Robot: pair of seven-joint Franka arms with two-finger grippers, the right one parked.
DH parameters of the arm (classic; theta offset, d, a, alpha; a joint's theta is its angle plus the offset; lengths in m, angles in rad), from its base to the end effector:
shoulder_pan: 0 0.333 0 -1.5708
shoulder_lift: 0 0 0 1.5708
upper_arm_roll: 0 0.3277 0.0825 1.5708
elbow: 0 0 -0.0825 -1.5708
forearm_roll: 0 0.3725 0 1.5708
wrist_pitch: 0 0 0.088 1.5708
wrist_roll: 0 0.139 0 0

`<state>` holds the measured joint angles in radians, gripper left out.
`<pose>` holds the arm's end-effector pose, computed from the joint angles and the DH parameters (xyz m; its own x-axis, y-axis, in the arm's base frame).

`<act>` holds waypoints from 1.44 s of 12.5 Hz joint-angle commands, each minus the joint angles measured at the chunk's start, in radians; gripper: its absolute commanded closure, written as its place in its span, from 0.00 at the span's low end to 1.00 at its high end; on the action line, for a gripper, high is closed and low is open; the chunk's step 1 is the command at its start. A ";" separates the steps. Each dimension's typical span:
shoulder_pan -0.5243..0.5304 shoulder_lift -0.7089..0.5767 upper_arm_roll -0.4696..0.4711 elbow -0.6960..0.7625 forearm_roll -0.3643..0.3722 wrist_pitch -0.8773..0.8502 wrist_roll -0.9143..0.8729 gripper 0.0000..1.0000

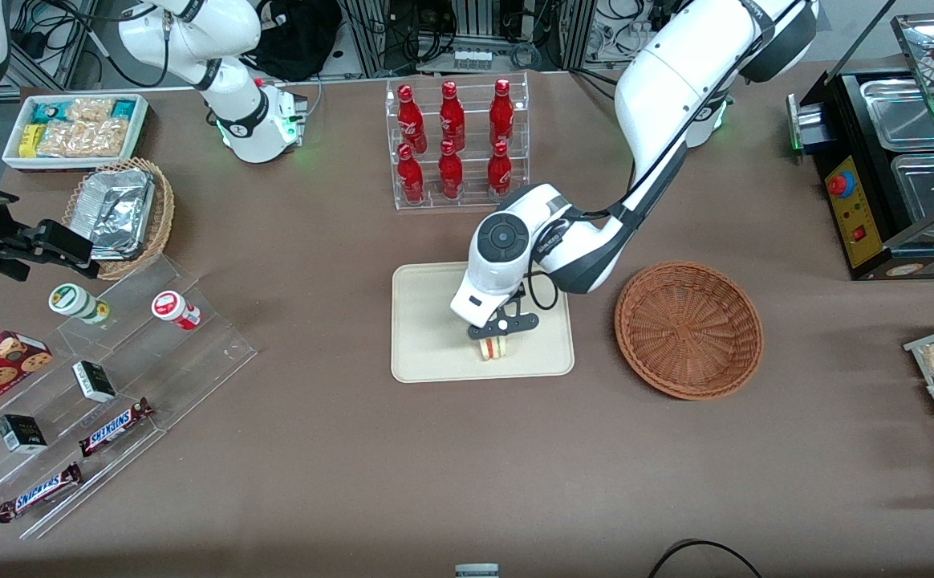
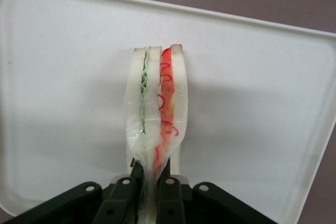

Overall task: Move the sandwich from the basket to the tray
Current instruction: 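Lower the sandwich onto the tray and open the left gripper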

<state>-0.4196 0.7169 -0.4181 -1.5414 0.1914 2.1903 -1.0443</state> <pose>0.5078 -0.4843 0.2406 0.9783 0.1815 -0.1004 0.1877 -0.9806 0.0565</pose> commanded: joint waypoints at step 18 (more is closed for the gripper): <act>0.004 -0.138 -0.001 0.047 -0.055 -0.139 0.053 0.00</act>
<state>-0.4144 0.6480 -0.4300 -1.4743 0.1348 2.1035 -0.9993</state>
